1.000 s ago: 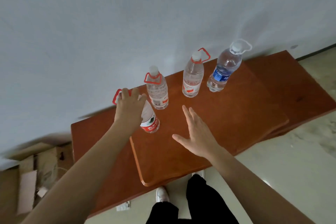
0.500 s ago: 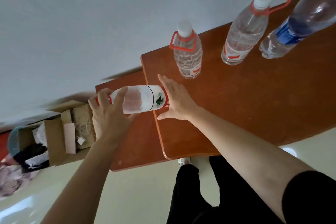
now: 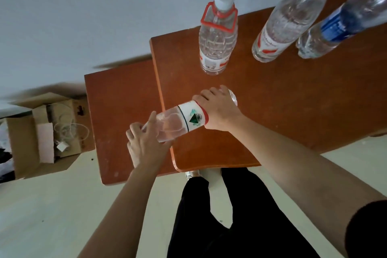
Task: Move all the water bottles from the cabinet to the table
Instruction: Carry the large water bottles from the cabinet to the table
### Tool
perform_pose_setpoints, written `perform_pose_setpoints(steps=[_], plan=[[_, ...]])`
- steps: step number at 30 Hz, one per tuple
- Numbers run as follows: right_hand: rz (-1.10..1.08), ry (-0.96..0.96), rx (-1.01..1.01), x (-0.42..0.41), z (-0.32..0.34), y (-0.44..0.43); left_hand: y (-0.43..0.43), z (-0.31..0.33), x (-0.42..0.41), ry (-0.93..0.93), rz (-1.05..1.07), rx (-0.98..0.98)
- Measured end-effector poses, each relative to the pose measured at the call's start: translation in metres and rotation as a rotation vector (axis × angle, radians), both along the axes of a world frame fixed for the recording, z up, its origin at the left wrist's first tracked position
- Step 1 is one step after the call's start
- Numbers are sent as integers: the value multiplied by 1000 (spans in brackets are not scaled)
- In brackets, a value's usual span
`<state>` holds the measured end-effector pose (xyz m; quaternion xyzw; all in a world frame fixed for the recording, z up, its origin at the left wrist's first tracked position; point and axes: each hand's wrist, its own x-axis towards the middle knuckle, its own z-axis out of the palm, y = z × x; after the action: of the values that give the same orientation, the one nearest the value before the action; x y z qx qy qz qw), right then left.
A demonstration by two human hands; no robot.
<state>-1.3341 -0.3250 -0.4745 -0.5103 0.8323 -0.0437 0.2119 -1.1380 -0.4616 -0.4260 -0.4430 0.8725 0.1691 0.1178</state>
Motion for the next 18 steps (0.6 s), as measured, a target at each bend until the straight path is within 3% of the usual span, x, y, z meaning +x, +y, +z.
perform_pose_setpoints(steps=[4,10,14,18], plan=[[-46,62,145,-5,-2,76,51,-26,-27,-197,-244,58],[-218,128,131,9,-3,142,95,-40,-59,-219,-516,55],[-217,131,195,11,-3,143,88,-44,-60,-206,-465,186],[-182,96,273,4,-1,136,86,-32,-71,-332,-447,205]])
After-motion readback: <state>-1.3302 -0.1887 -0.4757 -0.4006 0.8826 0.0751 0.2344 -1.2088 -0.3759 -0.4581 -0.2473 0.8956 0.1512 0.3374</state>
